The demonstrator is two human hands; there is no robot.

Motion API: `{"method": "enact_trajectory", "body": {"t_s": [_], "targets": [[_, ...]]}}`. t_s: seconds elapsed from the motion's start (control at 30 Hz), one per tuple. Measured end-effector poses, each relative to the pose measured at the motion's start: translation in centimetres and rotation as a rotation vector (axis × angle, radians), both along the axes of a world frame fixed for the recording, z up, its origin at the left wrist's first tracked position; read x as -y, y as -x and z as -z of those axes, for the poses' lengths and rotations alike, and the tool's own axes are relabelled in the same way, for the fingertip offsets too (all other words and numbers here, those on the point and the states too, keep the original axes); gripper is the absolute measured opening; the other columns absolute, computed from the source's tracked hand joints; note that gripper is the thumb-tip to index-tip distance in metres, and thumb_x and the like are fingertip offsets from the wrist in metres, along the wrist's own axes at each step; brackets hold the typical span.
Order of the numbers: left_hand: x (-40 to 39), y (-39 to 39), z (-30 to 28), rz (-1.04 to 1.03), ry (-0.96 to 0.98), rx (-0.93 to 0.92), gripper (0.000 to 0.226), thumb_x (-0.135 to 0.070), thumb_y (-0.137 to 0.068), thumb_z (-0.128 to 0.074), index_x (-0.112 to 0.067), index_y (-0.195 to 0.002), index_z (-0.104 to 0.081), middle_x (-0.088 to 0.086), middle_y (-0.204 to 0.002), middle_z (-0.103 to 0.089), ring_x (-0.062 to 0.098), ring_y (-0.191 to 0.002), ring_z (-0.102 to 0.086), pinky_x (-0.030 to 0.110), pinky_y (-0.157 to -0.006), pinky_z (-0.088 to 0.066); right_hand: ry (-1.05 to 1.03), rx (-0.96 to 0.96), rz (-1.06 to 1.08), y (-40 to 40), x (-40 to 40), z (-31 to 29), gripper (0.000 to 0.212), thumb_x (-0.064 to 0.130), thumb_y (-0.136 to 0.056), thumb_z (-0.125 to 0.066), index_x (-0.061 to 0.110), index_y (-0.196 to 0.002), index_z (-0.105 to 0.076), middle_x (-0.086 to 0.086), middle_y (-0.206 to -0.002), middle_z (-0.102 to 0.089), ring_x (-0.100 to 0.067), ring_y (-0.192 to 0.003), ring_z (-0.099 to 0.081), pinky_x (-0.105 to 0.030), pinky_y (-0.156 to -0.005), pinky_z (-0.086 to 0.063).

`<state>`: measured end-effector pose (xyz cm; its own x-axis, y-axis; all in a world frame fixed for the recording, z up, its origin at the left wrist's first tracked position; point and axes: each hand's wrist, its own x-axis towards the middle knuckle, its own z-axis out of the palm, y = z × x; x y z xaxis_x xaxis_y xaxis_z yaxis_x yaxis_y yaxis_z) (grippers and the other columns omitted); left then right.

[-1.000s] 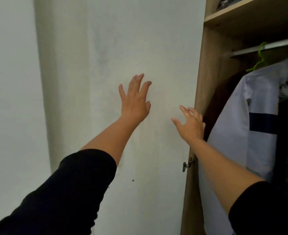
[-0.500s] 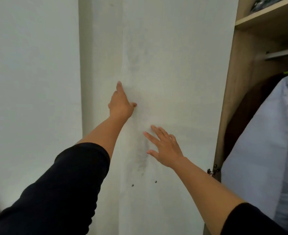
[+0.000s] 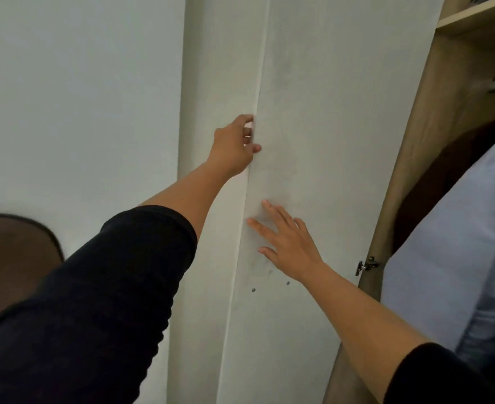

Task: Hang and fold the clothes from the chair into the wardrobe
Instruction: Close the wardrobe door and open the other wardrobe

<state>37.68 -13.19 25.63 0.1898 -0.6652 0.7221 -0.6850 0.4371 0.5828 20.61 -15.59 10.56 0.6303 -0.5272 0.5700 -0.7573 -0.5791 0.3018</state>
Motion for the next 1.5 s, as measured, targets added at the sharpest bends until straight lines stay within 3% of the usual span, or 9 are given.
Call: {"method": "enact_trajectory", "body": {"t_s": [0.1,0.17,0.27,0.47,0.7,0.9,1.13,1.3,1.5], "targets": [[-3.7,2.6,0.2,0.070,0.017,0.000,0.054,-0.015,-0.079,-0.072,-0.021,-0.129,-0.051,-0.005,-0.106,-0.066,0.002,-0.083,-0.059,-0.005,-0.078,-0.035,0.022,0.031,-0.017,2.8,-3.4,0.9,0.068,0.035,-0.084,-0.064,0.040,-0.142,-0.030,-0.008,-0.157,-0.019,-0.029,-0.138,-0.035,-0.049,-0.095,-0.043],[-6.1,4.8,0.3,0.140,0.037,-0.020,0.053,-0.014,-0.078,-0.072,-0.023,-0.126,-0.053,-0.008,-0.101,-0.067,-0.007,-0.077,-0.059,-0.007,-0.075,-0.037,0.048,0.011,-0.008,5.0,-5.7,1.2,0.059,0.037,-0.091,-0.052,0.042,-0.144,-0.026,-0.008,-0.158,-0.015,-0.028,-0.140,-0.030,-0.049,-0.098,-0.041],[-9.7,8.8,0.5,0.220,0.072,0.000,0.054,-0.011,-0.078,-0.071,-0.023,-0.127,-0.054,-0.008,-0.100,-0.069,-0.010,-0.076,-0.060,-0.001,-0.083,-0.041,0.131,0.050,0.024,8.7,-9.5,1.3,0.050,0.038,-0.094,-0.047,0.040,-0.142,-0.035,-0.011,-0.156,-0.023,-0.029,-0.140,-0.031,-0.049,-0.097,-0.041],[-13.6,17.1,0.7,0.342,0.122,0.113,0.057,-0.013,-0.085,-0.067,-0.021,-0.137,-0.046,-0.002,-0.116,-0.068,0.005,-0.099,-0.065,0.016,-0.096,-0.042,0.242,0.121,0.192,15.9,-15.5,1.8,0.045,0.038,-0.095,-0.041,0.035,-0.140,-0.041,-0.013,-0.152,-0.024,-0.032,-0.140,-0.029,-0.054,-0.100,-0.039],[-13.7,26.3,0.9,0.472,0.164,0.225,0.062,-0.024,-0.088,-0.065,-0.027,-0.144,-0.036,-0.006,-0.131,-0.058,0.011,-0.122,-0.053,0.022,-0.101,-0.036,0.328,-0.001,0.502,24.5,-20.5,1.1,0.040,0.038,-0.091,-0.040,0.031,-0.128,-0.055,-0.008,-0.153,-0.025,-0.031,-0.141,-0.021,-0.060,-0.105,-0.028],[-12.4,33.2,2.4,0.462,0.218,0.517,0.079,-0.028,-0.089,-0.063,-0.026,-0.150,-0.014,-0.004,-0.155,-0.025,0.020,-0.142,-0.025,0.040,-0.111,-0.032,0.302,-0.076,0.815,29.2,-22.0,1.2,0.044,0.029,-0.085,-0.046,0.023,-0.128,-0.056,-0.001,-0.153,-0.033,-0.029,-0.145,-0.016,-0.065,-0.108,-0.014],[-9.4,39.1,2.9,0.529,0.148,0.672,0.082,-0.025,-0.092,-0.058,-0.029,-0.151,-0.001,-0.009,-0.159,-0.002,0.016,-0.145,-0.013,0.042,-0.108,-0.028,0.183,-0.042,1.140,31.1,-20.2,1.0,0.052,0.029,-0.078,-0.063,0.018,-0.129,-0.057,-0.008,-0.152,-0.032,-0.034,-0.145,-0.015,-0.068,-0.109,-0.002],[-7.6,41.5,4.5,0.541,0.189,0.633,0.081,-0.024,-0.094,-0.055,-0.029,-0.150,0.002,-0.007,-0.160,0.000,0.019,-0.144,-0.016,0.047,-0.107,-0.030,0.123,-0.126,1.297,31.1,-19.5,1.0,0.059,0.036,-0.091,-0.042,0.019,-0.147,-0.029,-0.008,-0.160,-0.002,-0.032,-0.146,0.009,-0.062,-0.098,0.032],[-8.9,41.3,4.8,0.535,0.248,0.526,0.068,-0.038,-0.096,-0.046,-0.026,-0.151,-0.008,-0.003,-0.159,-0.009,0.019,-0.145,-0.012,0.054,-0.110,-0.016,0.080,-0.218,1.316,31.1,-23.1,0.2,0.059,0.039,-0.091,-0.042,0.028,-0.147,-0.026,-0.002,-0.160,-0.008,-0.032,-0.146,0.010,-0.065,-0.100,0.026]]}}
